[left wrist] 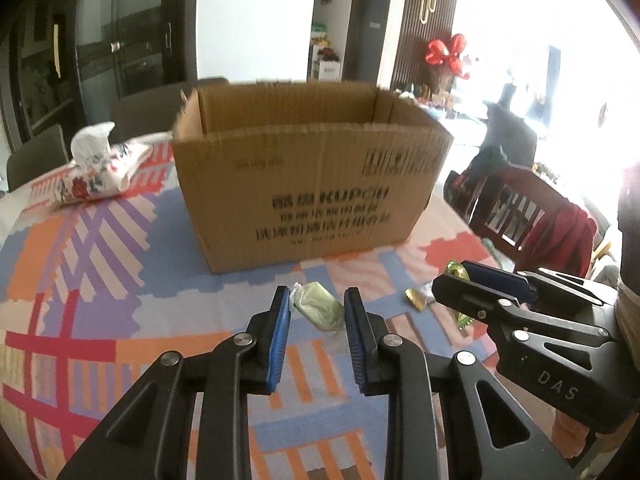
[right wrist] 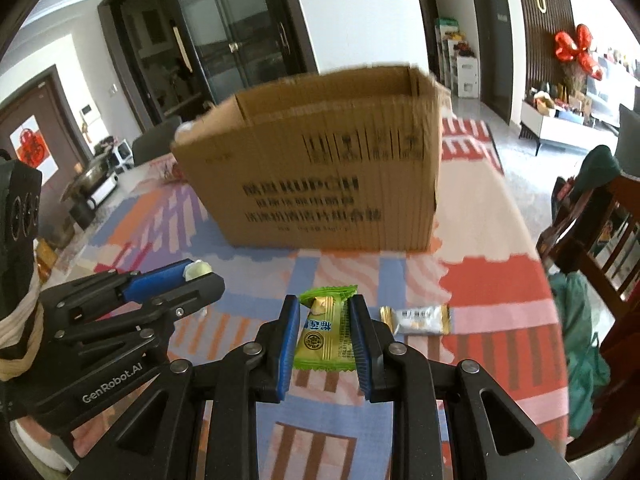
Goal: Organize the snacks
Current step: 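Carry the candy and green packet over the box and release them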
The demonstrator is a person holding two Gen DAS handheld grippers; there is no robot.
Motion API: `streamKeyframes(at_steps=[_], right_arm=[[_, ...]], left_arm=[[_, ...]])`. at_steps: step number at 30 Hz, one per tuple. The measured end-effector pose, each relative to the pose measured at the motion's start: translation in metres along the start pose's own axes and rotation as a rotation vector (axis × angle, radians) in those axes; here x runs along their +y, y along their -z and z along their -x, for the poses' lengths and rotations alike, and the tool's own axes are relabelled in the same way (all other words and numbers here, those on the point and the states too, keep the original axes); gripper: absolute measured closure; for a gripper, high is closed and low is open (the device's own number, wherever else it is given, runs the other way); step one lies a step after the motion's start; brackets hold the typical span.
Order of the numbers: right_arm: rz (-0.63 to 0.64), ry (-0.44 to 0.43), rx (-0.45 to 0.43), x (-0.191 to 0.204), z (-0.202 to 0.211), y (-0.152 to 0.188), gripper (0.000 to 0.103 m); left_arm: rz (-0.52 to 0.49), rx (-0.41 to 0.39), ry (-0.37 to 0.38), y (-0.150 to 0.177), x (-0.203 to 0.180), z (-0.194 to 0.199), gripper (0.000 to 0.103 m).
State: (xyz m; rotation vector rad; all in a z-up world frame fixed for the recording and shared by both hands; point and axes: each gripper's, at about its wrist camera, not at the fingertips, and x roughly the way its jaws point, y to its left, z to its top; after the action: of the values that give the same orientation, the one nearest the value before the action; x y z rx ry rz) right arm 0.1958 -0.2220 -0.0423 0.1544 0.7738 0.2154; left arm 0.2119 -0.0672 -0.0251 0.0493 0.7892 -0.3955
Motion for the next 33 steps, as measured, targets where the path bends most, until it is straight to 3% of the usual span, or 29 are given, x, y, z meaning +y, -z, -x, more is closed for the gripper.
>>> streamKeyframes(at_steps=[10,18,33], right_arm=[[0.054,-0.016,-0.132,0.017,0.039,-0.036,0.076],[0.093,-0.02,-0.189,0.026,0.049,-0.071,0.076],[0.15,0.013,-0.216,0.033,0.038,-0.14,0.076]], left_arm=[[-0.029,-0.135,0.001,-0.038,-0.002,0.042,0.076],[-0.046,-0.211,-0.03,-0.076,0.002,0.057,0.076],[-0.047,-0.202,-0.049,-0.136,0.02,0.039,0.076]])
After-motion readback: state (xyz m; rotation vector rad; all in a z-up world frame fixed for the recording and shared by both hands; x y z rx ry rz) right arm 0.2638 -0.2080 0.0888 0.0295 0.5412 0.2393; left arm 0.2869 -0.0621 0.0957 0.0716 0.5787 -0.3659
